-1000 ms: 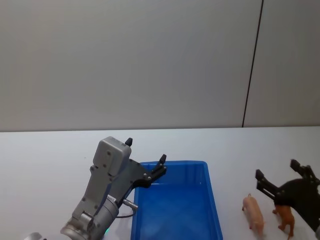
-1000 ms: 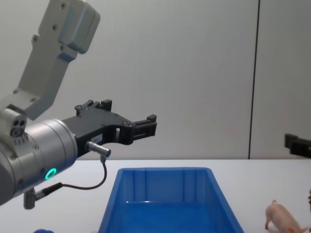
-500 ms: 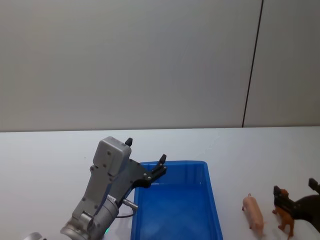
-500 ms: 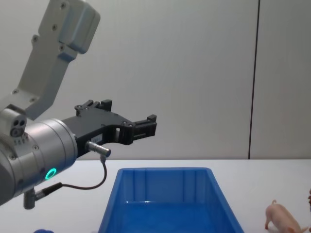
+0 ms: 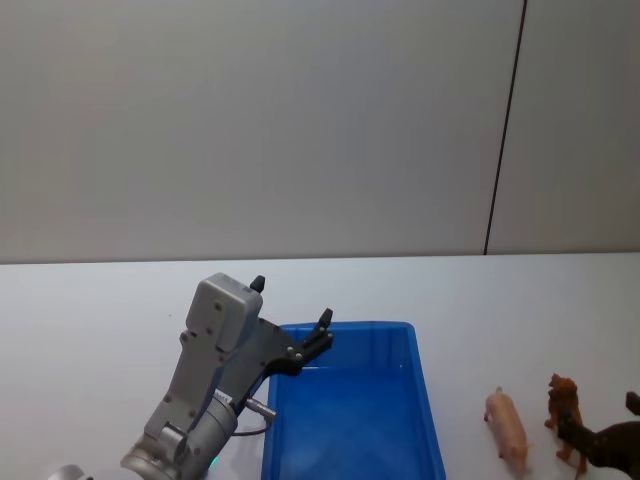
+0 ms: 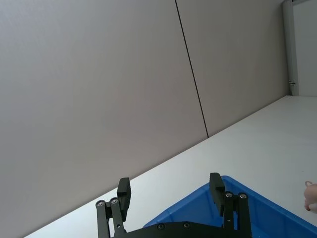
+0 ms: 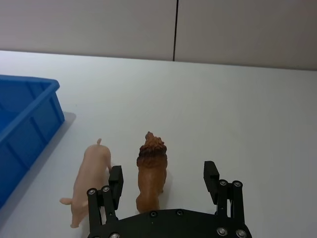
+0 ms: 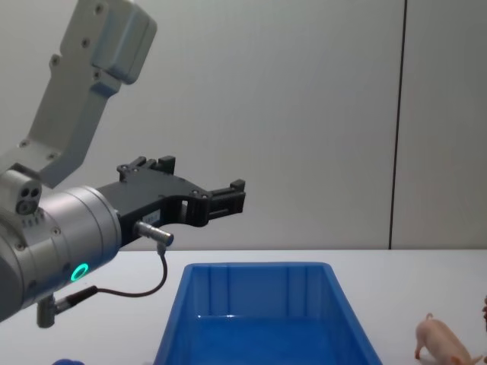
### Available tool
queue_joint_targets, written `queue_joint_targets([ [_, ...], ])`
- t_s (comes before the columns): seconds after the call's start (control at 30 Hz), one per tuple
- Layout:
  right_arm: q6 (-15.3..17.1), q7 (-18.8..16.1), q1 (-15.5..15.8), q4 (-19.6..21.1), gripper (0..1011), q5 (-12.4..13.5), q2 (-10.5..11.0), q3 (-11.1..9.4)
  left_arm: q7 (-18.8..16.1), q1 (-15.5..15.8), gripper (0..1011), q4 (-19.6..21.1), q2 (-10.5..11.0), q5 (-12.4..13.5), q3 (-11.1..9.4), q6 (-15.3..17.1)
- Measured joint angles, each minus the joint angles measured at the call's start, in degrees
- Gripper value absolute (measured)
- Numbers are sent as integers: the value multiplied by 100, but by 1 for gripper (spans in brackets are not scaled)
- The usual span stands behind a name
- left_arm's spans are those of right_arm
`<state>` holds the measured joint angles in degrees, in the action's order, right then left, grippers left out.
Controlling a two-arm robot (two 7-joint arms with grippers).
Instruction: Pick up the two dolls from the table and place them into the box.
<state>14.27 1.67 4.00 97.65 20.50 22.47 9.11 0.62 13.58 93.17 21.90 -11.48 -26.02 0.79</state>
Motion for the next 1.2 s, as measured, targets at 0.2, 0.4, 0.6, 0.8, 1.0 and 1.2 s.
queue_joint_targets([
  [0.2,-12,-88,-96,-247,1001,-43,-61,18,0,0,1001,0,0,0,0,0],
  [0.4,-91,-245,-223,-517,1001,-93,-129,42,0,0,1001,0,0,0,0,0],
  [0.6,-132,-379,-349,-764,892,-137,-202,74,0,0,1001,0,0,0,0,0],
  [0.8,-102,-451,-458,-979,716,-171,-272,104,0,0,1001,0,0,0,0,0],
  [1.0,-30,-457,-527,-1101,538,-180,-326,122,0,0,1001,0,0,0,0,0],
  [1.2,21,-434,-557,-1125,346,-187,-359,129,0,0,1001,0,0,0,0,0],
])
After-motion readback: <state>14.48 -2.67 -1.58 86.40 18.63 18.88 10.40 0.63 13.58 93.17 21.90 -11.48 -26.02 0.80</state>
